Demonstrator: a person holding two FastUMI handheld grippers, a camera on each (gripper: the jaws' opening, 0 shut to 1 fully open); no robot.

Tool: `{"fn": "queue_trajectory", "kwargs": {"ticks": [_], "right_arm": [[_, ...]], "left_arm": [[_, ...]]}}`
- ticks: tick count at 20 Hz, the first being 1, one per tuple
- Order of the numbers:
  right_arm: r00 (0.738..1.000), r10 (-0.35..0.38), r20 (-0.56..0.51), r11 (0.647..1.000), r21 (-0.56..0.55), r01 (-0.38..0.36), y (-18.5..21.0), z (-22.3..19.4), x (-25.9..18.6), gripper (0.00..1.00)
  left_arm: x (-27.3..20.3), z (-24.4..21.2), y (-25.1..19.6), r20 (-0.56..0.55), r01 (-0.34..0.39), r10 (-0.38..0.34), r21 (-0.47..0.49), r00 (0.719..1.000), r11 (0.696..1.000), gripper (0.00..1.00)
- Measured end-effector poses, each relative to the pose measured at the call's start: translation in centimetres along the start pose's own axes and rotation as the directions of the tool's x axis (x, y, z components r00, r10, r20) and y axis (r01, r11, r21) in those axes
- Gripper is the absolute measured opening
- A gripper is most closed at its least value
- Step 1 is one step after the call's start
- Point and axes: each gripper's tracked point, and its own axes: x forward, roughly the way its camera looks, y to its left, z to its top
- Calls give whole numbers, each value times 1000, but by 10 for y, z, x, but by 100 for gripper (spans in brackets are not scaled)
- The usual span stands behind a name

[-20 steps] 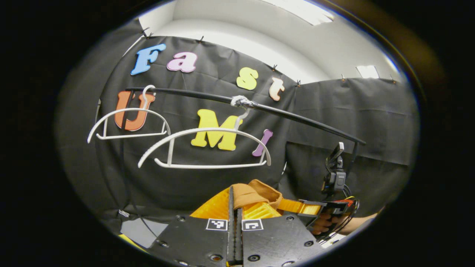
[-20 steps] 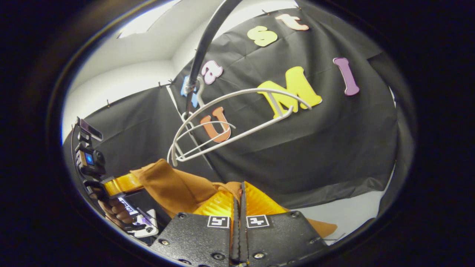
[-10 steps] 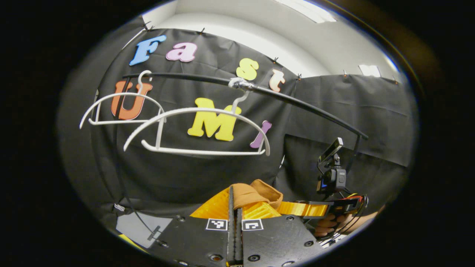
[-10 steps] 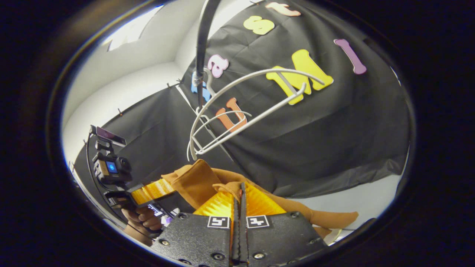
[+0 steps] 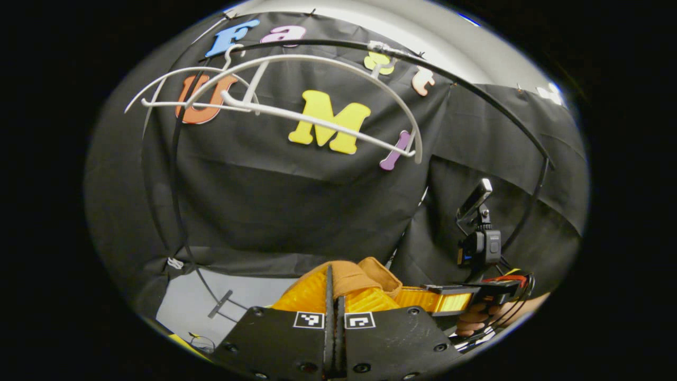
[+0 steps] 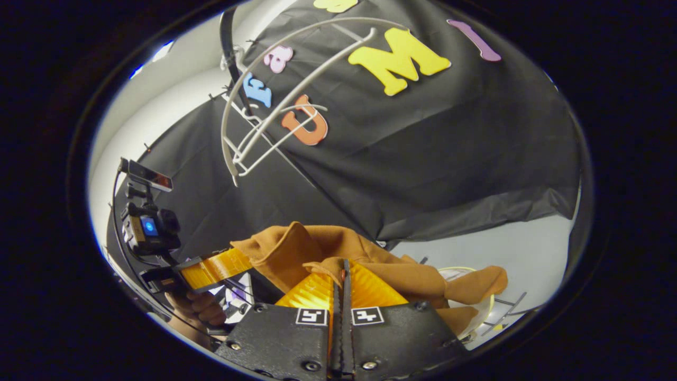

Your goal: Grasp the clothes on the hanger with both hands and then place them into the laundry hamper below.

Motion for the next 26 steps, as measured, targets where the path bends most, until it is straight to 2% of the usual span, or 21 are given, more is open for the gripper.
{"fn": "queue_trajectory", "kwargs": {"ticks": [5, 7, 8, 9, 10, 11, 12, 13, 14, 15, 16, 17, 18, 20, 21, 22, 23, 24, 25, 26], "right_arm": [[995, -84, -55, 996, -11, 84, -31, -26, 23, 4], [986, -147, -73, 989, -24, 146, -48, -37, 33, 4], [978, -187, -89, 982, -47, 184, -57, -44, 36, 4], [963, -247, -104, 968, -76, 240, -71, -51, 40, 4], [942, -314, -121, 947, -111, 301, -86, -60, 42, 4], [915, -379, -140, 922, -147, 359, -100, -67, 43, 4], [885, -434, -167, 896, -184, 404, -112, -73, 43, 4], [864, -468, -187, 878, -208, 431, -120, -81, 42, 5], [851, -484, -206, 870, -215, 443, -125, -89, 45, 5], [846, -484, -225, 872, -211, 443, -127, -94, 47, 6], [849, -473, -236, 879, -193, 436, -128, -97, 46, 7], [856, -461, -235, 886, -173, 430, -126, -96, 46, 14], [858, -459, -231, 888, -165, 430, -125, -94, 45, 18], [855, -469, -221, 882, -162, 442, -134, -91, 38, 36], [853, -476, -216, 879, -161, 450, -140, -88, 33, 45], [847, -487, -212, 873, -159, 462, -147, -83, 27, 48], [842, -498, -209, 866, -158, 474, -152, -83, 23, 56], [838, -505, -205, 862, -159, 481, -153, -84, 19, 62], [839, -507, -198, 861, -164, 482, -154, -84, 15, 70], [837, -512, -191, 857, -173, 485, -154, -85, 11, 71]], "left_arm": [[18, -40, 15, -108, -54, 52, -15, 993, 998, 0], [23, -60, 27, -166, -99, 96, -15, 981, 995, 0], [27, -72, 37, -197, -136, 132, -8, 971, 991, 7], [34, -83, 45, -236, -175, 171, 2, 957, 985, 0], [37, -95, 53, -281, -222, 216, 10, 935, 975, 0], [42, -105, 57, -332, -259, 248, 13, 910, 966, 7], [46, -119, 61, -378, -285, 267, 7, 887, 958, 0], [49, -132, 61, -417, -298, 266, -13, 869, 954, 4], [52, -138, 60, -438, -309, 260, -43, 861, 950, 27], [51, -141, 55, -447, -324, 260, -71, 856, 943, 23], [52, -142, 52, -454, -339, 264, -90, 851, 936, 30], [53, -143, 53, -459, -355, 272, -104, 846, 929, 36], [54, -144, 54, -462, -371, 282, -112, 840, 922, 60], [47, -149, 62, -468, -403, 308, -116, 828, 908, 77], [44, -153, 65, -472, -417, 320, -115, 821, 902, 72], [41, -155, 66, -473, -430, 332, -112, 816, 896, 92], [39, -158, 67, -475, -444, 346, -108, 809, 890, 84], [38, -159, 68, -477, -458, 360, -102, 802, 883, 97], [37, -160, 68, -474, -468, 373, -97, 797, 878, 92], [38, -160, 68, -473, -478, 385, -91, 793, 873, 94]]}}
